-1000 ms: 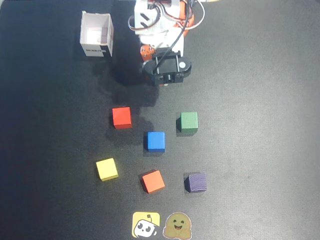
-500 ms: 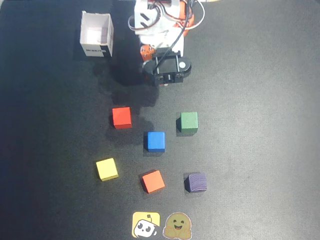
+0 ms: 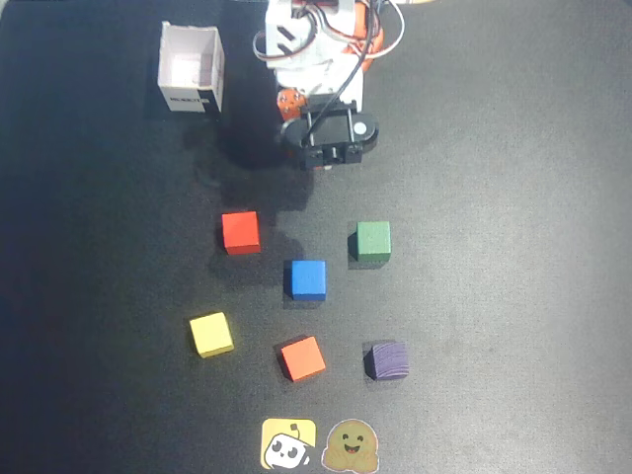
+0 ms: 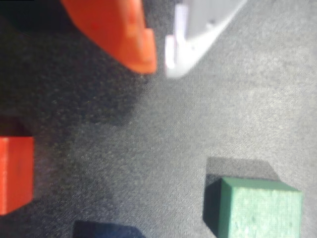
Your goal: Put the purple cube on top of the yellow cube.
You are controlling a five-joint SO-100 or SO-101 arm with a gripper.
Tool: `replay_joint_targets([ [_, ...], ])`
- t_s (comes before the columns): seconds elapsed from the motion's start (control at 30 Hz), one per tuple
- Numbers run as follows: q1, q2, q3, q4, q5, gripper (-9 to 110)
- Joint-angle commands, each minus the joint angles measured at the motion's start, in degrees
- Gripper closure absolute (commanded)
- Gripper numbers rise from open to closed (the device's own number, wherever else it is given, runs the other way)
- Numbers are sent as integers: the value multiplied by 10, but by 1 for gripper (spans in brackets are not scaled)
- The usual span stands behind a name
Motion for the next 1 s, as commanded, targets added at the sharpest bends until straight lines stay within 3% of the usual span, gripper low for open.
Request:
replay_joint_targets([
  [0.0,2,4,-3,2,-2,101],
  [0.57,7,4,-3,2,25,101],
  [0.67,1,4,-3,-2,27,90],
  [0.97,-32,-49,-42,-47,43,88],
])
